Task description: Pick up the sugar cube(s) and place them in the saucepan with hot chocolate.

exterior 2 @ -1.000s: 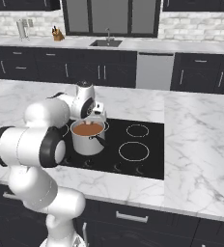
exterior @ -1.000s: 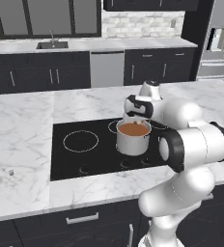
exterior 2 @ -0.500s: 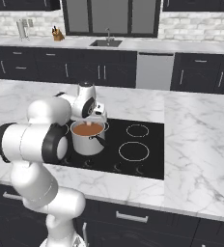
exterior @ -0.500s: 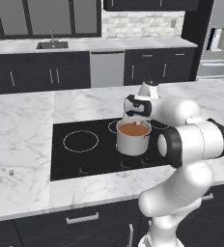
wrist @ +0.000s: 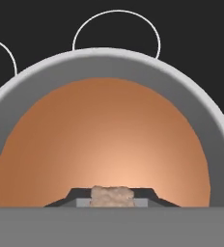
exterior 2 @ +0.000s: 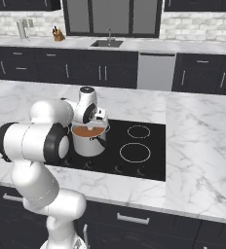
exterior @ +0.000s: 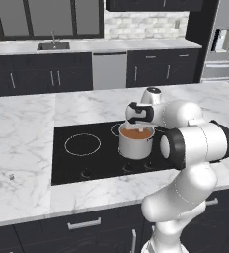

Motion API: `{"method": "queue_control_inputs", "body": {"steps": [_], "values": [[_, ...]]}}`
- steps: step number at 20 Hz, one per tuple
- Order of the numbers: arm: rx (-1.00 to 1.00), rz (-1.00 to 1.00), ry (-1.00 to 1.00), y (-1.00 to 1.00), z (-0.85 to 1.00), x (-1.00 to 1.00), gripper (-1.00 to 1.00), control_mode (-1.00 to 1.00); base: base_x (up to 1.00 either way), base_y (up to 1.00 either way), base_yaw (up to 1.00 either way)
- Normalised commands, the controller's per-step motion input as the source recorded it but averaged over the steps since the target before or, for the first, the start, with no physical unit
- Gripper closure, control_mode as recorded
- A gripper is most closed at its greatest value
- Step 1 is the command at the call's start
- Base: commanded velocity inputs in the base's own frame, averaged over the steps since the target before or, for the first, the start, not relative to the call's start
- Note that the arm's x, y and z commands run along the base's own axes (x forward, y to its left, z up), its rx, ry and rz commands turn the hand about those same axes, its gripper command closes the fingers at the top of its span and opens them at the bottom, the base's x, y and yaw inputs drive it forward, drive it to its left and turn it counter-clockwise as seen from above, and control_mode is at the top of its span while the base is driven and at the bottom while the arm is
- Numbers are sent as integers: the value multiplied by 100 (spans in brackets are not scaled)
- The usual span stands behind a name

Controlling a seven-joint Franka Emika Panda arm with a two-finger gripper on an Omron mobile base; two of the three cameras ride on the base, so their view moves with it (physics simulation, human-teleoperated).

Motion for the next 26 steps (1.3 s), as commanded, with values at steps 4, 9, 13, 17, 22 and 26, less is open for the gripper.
{"method": "queue_control_inputs", "body": {"steps": [4, 9, 13, 17, 22, 26], "values": [[0, 0, 0, 0, 0, 0, -100, -100, 0, 0, 0], [0, 0, 0, 0, 0, 0, -100, -100, 0, 0, 0], [0, 0, 2, 0, 0, 0, -100, -100, 0, 0, 0], [0, 0, -4, 0, 24, -12, -100, -100, 0, 0, 0], [0, 0, -14, 0, 68, -21, -100, -100, 0, 0, 0], [0, 0, -18, 0, 64, -41, -100, -100, 0, 0, 0]]}}
